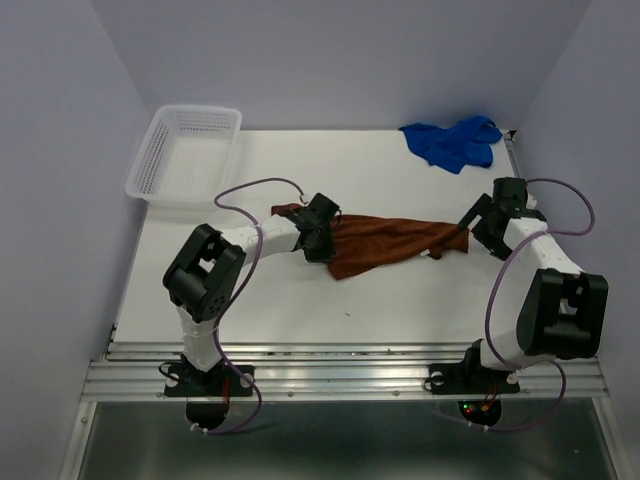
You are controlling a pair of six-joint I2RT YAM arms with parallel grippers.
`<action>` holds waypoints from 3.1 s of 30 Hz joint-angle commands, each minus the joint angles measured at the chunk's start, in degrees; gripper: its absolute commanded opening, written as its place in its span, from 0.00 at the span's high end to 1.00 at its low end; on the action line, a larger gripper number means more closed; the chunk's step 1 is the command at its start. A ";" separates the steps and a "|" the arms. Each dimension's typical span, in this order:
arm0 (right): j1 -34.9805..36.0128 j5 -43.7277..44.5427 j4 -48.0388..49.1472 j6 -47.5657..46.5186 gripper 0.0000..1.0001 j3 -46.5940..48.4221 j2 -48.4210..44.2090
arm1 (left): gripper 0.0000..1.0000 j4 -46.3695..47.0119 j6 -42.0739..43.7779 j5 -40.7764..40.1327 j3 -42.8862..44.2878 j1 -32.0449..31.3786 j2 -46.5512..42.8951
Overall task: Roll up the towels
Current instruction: Flatten the towel
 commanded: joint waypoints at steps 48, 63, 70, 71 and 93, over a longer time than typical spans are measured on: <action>-1.02 -18.15 0.93 -7.05 0.99 6.13 -3.59 | 1.00 -2.98 3.31 -3.27 5.92 12.22 -19.76; -1.02 -19.55 14.02 -8.27 0.99 31.26 6.59 | 1.00 -4.28 15.07 -3.19 42.71 23.65 -6.44; -1.02 -21.93 13.85 -11.97 0.99 49.66 12.50 | 1.00 -13.53 25.01 2.62 75.90 28.23 8.36; -1.02 -21.58 13.85 -12.24 0.99 49.40 11.10 | 1.00 -12.30 26.07 3.14 73.63 28.32 5.22; -6.20 -0.52 -5.85 -7.84 0.00 20.74 8.80 | 0.01 -23.11 16.77 -5.82 10.16 22.34 -20.91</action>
